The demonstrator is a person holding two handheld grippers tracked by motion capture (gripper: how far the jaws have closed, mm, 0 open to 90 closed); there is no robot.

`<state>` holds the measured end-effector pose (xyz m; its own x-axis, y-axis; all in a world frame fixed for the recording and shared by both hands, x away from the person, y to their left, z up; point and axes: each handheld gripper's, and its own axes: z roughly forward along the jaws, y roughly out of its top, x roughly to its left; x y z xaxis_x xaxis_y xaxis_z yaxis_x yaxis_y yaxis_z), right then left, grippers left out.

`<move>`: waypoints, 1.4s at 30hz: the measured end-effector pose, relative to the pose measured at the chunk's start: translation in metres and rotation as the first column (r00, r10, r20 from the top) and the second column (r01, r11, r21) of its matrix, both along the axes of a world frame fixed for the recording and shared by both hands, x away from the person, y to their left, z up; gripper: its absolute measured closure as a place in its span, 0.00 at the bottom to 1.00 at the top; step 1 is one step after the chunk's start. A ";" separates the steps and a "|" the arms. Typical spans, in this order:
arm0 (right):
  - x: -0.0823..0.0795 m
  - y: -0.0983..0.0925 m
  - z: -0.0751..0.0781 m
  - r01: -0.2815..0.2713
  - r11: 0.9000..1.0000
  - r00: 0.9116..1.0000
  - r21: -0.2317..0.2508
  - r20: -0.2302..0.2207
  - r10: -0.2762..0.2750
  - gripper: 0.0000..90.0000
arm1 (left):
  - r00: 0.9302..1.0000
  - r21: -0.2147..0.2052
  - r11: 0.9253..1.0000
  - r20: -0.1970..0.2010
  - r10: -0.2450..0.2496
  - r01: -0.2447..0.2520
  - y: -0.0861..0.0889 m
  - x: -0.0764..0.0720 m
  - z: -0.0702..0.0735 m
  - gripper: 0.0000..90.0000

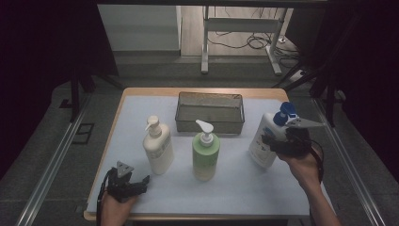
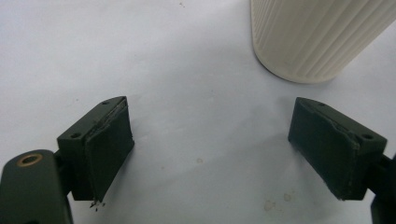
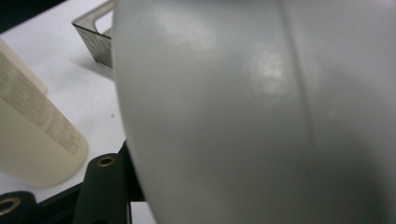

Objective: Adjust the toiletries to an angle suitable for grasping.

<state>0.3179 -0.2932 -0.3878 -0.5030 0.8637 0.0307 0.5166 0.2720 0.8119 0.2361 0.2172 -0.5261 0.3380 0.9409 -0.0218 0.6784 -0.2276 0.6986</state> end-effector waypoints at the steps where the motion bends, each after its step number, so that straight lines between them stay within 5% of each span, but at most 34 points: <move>1: 0.001 0.002 0.002 -0.005 1.000 1.000 0.003 0.002 0.005 0.44 | 1.000 0.003 1.000 0.001 -0.002 0.002 0.000 0.000 0.000 0.15; 17: 0.019 0.034 0.033 -0.043 0.999 0.999 -0.005 0.018 0.043 0.44 | 1.000 0.004 1.000 0.000 -0.005 0.005 0.000 0.000 0.000 0.15; 42: 0.043 0.072 0.060 -0.062 0.998 0.997 0.004 0.041 0.061 0.44 | 1.000 0.003 1.000 0.000 -0.003 0.003 0.000 0.000 0.000 0.15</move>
<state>0.3612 -0.2208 -0.3280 -0.5561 0.8310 0.0134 0.4656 0.2982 0.8332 0.2365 0.2175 -0.5260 0.3413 0.9398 -0.0192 0.6773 -0.2317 0.6982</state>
